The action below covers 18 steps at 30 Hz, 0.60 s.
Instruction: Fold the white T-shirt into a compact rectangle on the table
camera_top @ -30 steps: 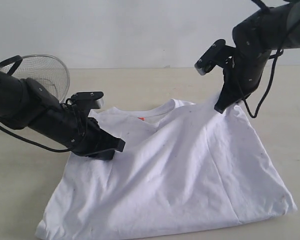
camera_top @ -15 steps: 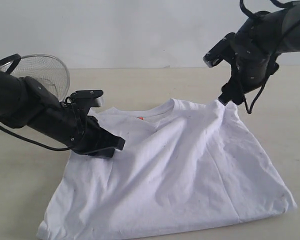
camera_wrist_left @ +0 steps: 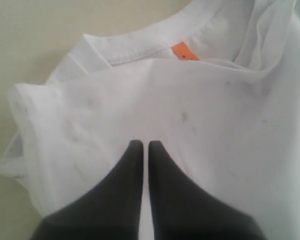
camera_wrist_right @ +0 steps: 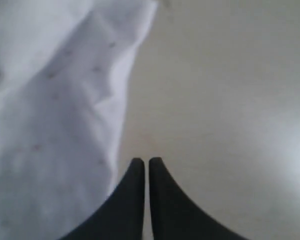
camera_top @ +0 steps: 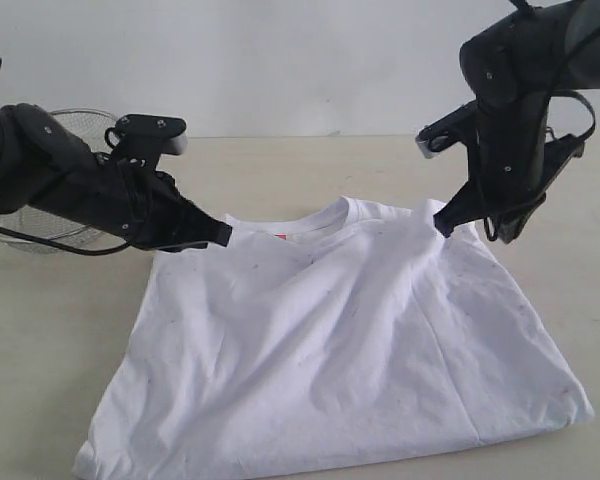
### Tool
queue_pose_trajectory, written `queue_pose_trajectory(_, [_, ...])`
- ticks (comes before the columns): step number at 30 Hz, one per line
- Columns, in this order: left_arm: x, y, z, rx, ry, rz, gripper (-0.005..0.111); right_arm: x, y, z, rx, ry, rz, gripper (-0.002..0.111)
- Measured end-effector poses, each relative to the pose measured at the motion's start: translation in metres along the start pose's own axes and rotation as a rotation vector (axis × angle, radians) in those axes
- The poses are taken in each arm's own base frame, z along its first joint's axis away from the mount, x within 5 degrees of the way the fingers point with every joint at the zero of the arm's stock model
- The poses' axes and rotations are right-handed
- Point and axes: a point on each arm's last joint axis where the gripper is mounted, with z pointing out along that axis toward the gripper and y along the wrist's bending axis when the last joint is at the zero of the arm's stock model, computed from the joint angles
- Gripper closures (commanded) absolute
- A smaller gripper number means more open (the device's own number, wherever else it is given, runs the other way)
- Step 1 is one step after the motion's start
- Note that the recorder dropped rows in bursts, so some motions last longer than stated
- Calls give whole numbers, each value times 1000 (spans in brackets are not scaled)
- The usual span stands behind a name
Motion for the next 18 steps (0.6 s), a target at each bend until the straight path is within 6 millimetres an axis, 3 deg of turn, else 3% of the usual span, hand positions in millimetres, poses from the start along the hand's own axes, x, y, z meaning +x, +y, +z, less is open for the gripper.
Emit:
queue_pose_trajectory(7, [-17,25,-10,77,34,-40,102,-1,28,-5,-279,1,10,109])
queue_pose_trajectory(13, [-10,34,15,98,146,-18,102,5,40,-6,-310,64,-18,109])
queue_pose_trajectory(18, [-13,37,27,110,166,-27,102,26,55,21,-318,119,-39,109])
